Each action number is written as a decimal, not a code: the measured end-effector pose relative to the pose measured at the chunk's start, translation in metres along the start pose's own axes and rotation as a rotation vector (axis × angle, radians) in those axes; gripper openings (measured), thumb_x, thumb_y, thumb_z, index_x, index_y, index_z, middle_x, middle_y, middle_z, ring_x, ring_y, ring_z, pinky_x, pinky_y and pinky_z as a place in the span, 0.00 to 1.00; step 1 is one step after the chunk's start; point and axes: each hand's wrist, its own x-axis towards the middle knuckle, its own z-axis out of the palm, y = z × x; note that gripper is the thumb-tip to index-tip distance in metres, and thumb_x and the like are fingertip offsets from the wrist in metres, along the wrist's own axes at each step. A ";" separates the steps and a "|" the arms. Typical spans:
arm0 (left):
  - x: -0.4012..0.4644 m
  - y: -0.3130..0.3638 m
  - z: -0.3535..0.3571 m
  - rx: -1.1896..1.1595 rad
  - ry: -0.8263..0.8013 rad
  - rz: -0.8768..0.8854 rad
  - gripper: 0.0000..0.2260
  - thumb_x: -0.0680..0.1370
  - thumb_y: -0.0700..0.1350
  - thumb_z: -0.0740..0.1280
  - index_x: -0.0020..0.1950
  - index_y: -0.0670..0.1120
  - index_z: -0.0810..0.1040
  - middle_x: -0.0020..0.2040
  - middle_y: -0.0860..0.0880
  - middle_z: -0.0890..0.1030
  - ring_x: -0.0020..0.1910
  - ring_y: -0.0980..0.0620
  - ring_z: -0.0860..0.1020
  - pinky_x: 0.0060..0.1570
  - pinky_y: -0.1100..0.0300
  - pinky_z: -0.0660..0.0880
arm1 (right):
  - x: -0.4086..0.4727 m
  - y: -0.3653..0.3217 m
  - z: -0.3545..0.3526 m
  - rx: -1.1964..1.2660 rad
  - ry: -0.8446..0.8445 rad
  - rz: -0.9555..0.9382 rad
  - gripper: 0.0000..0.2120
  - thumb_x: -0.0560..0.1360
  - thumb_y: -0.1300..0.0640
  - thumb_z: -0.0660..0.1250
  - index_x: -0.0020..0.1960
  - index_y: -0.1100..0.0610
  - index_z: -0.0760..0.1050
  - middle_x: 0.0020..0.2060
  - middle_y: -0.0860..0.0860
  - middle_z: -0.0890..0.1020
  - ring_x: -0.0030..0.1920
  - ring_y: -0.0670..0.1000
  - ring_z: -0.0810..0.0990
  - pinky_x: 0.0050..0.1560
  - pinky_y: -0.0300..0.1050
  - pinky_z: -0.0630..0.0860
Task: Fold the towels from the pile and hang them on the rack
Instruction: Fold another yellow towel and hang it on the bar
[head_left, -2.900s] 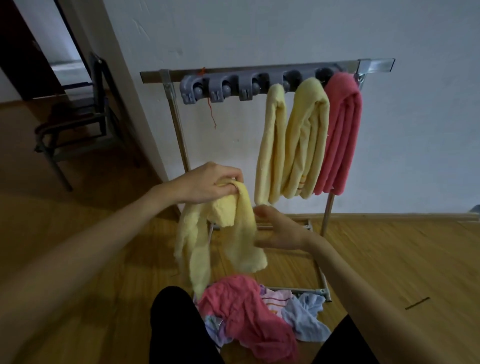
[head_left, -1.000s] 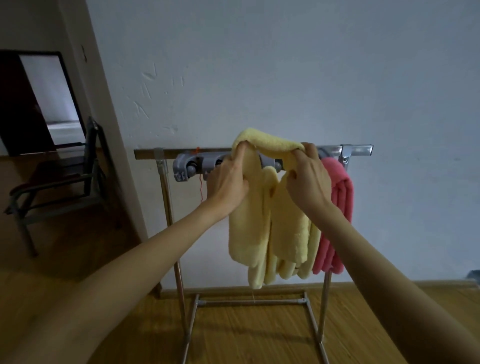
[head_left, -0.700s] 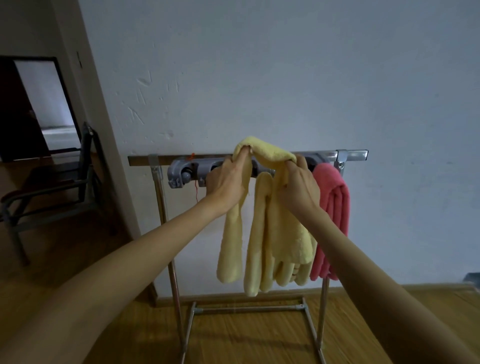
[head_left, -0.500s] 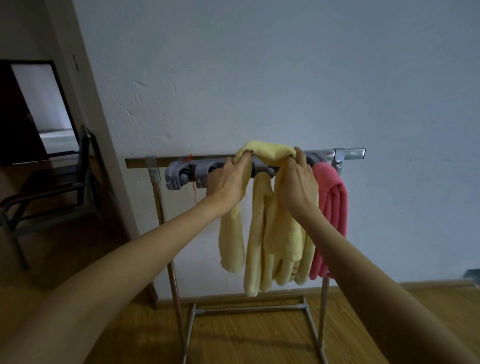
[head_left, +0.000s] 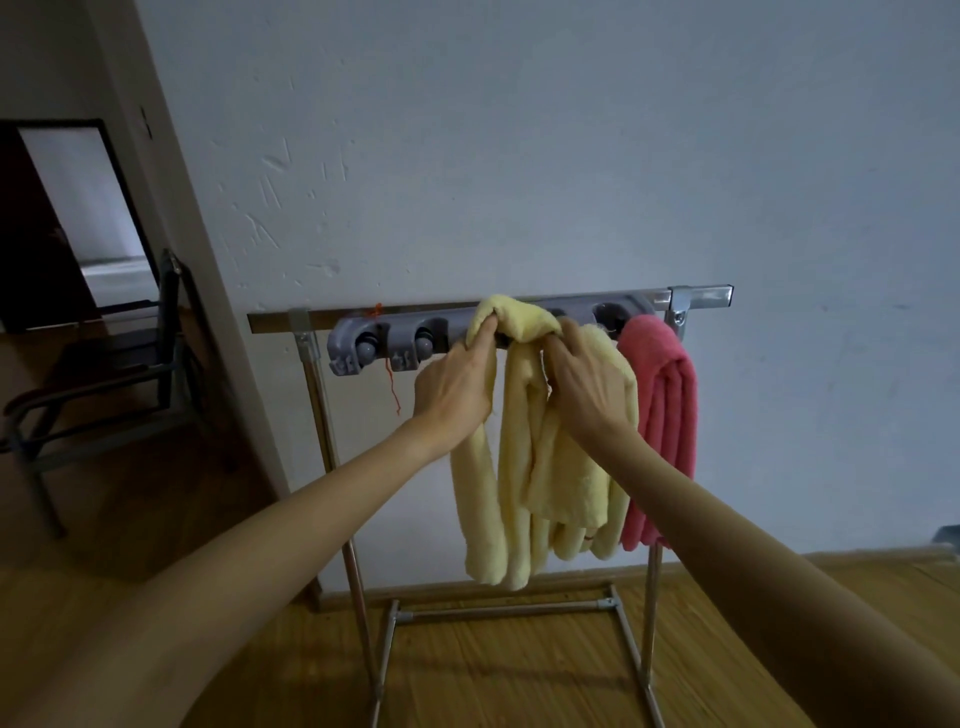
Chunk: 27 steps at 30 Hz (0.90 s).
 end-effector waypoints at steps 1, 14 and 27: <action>0.000 0.000 0.001 0.007 0.001 0.002 0.37 0.74 0.36 0.63 0.77 0.53 0.49 0.59 0.41 0.75 0.40 0.40 0.79 0.28 0.56 0.64 | -0.003 0.001 0.004 -0.012 -0.019 -0.009 0.23 0.66 0.67 0.72 0.59 0.59 0.72 0.63 0.52 0.71 0.32 0.50 0.71 0.26 0.43 0.62; 0.005 -0.007 0.021 0.092 -0.023 0.117 0.36 0.76 0.37 0.61 0.77 0.57 0.46 0.56 0.41 0.75 0.40 0.40 0.78 0.29 0.54 0.66 | -0.034 0.017 0.028 0.090 0.031 0.055 0.30 0.73 0.66 0.65 0.73 0.51 0.64 0.74 0.45 0.62 0.38 0.52 0.79 0.25 0.40 0.60; -0.045 -0.026 0.082 -0.467 -0.006 0.139 0.21 0.78 0.41 0.63 0.71 0.52 0.67 0.51 0.42 0.74 0.44 0.41 0.77 0.43 0.52 0.76 | -0.066 0.036 0.057 0.162 -0.053 -0.187 0.21 0.80 0.49 0.56 0.73 0.46 0.62 0.71 0.50 0.65 0.59 0.54 0.74 0.36 0.43 0.69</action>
